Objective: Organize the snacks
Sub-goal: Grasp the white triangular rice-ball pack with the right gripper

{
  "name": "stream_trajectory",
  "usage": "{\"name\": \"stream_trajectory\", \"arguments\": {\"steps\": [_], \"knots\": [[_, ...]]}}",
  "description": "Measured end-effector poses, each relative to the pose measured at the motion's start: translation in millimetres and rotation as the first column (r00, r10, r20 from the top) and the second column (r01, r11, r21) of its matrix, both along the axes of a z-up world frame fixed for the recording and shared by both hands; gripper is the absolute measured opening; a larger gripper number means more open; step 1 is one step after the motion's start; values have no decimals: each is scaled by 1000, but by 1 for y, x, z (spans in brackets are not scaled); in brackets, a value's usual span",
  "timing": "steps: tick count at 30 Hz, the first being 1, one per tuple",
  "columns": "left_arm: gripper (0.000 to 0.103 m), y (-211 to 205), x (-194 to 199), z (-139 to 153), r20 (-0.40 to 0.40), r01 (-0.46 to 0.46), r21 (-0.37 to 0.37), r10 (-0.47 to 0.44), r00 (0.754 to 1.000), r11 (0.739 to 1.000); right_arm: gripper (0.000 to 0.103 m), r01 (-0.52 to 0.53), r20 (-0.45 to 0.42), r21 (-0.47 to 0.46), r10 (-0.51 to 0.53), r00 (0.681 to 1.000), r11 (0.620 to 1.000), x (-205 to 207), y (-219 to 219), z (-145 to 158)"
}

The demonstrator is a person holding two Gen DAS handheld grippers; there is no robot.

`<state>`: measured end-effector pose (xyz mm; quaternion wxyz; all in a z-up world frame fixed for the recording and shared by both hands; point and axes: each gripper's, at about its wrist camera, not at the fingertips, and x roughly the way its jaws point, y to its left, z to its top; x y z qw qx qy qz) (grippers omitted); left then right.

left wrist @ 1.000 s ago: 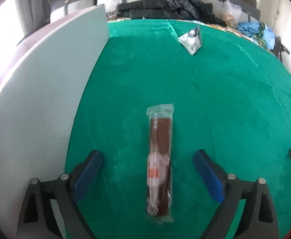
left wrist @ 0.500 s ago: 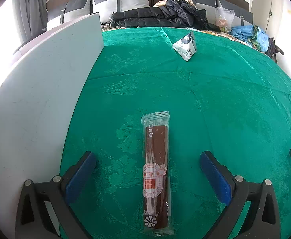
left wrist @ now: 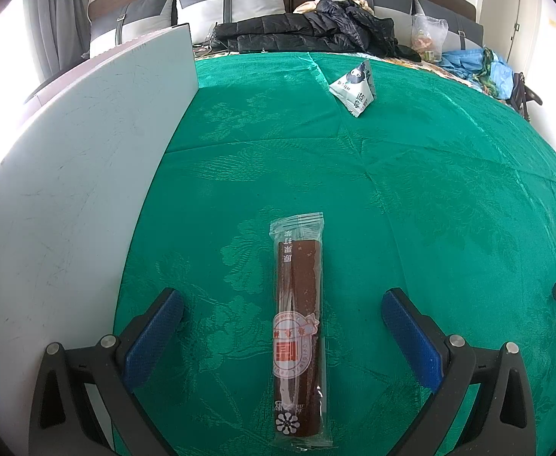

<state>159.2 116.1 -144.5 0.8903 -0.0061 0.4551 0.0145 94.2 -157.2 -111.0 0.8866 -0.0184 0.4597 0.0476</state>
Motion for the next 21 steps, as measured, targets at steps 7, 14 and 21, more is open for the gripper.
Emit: {"name": "stream_trajectory", "arguments": {"steps": [7, 14, 21], "knots": [[103, 0, -1, 0, 0, 0, 0, 0, 1000, 1000, 94, -8, -19, -9, 8, 1000, 1000, 3, 3, 1], [103, 0, -1, 0, 1, 0, 0, 0, 1000, 1000, 93, -197, 63, 69, 193, 979, 978, 77, 55, 33], [103, 0, 0, 0, 1, 0, 0, 0, 1000, 1000, 92, -336, -5, 73, 338, 941, 939, 193, 171, 29]]}}
